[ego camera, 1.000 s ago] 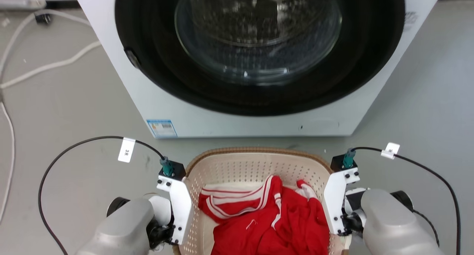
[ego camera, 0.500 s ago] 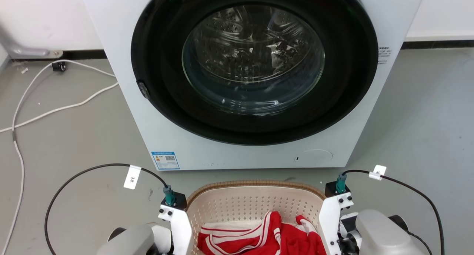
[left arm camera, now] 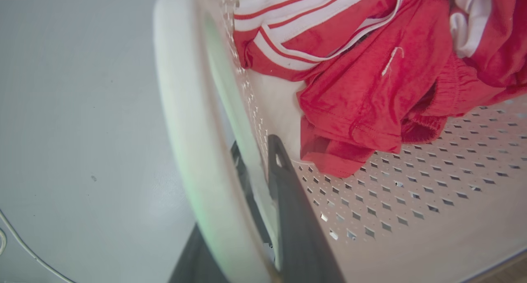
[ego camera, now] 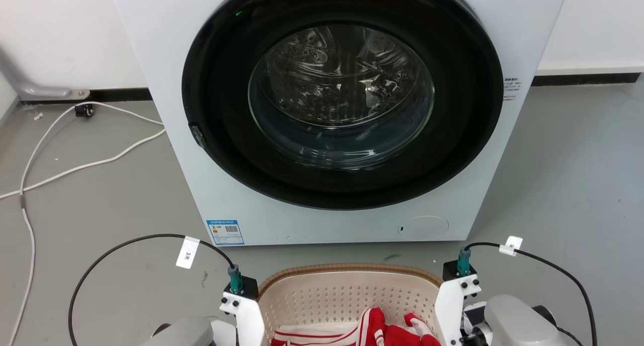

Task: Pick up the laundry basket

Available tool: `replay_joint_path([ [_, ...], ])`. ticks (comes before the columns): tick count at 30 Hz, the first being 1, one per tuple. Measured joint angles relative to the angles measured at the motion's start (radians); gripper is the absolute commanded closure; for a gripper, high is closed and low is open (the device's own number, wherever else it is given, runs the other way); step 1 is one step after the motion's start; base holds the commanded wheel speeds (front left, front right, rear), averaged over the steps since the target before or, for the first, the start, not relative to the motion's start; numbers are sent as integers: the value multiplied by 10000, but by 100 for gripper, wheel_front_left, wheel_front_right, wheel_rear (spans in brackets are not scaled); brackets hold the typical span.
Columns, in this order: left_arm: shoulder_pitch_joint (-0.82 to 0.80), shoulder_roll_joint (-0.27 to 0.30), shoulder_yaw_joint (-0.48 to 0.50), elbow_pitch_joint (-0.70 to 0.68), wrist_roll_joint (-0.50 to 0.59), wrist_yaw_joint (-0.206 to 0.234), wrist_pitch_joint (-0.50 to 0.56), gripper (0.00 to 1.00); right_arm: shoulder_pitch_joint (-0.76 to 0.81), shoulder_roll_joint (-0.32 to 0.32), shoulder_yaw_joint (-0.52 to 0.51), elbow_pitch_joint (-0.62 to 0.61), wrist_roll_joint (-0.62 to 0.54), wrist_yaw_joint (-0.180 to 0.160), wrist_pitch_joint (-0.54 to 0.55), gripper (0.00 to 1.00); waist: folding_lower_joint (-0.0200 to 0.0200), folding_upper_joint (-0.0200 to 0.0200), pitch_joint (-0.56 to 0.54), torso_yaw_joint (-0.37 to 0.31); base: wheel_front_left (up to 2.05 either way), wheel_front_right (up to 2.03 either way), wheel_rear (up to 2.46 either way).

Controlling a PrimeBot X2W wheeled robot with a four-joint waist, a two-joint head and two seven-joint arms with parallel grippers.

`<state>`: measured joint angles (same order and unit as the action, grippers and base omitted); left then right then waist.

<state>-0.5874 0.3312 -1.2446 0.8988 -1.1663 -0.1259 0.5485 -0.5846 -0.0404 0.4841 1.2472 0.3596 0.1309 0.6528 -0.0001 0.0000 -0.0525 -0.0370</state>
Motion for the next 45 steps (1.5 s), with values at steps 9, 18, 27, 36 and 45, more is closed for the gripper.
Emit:
replay_joint_path([
  [9, -125, 35, -125, -36, -267, 12, 435, 100, -55, -8, 201, -56, 265, -2, 270, 100, 1, 0, -68, -63, 0, 0, 0],
  [18, -291, 71, -178, -40, -343, 13, 562, 100, -259, -8, 280, -42, 368, 0, 313, 100, 1, 0, -29, -52, 0, 0, 0],
  [27, -431, 75, -221, -21, -385, 13, 648, 100, -355, -8, 311, 4, 460, 0, 311, 100, 1, 0, 0, 8, 0, 0, 0],
  [36, -497, 73, -240, 21, -472, 13, 709, 100, -489, -8, 353, 56, 554, 0, 299, 100, 1, 0, -4, -23, 0, 0, 0],
  [45, -576, 79, -276, 0, -466, 13, 823, 100, -491, -12, 472, 56, 715, -2, 345, 100, 1, 0, -28, -91, 0, 0, 0],
])
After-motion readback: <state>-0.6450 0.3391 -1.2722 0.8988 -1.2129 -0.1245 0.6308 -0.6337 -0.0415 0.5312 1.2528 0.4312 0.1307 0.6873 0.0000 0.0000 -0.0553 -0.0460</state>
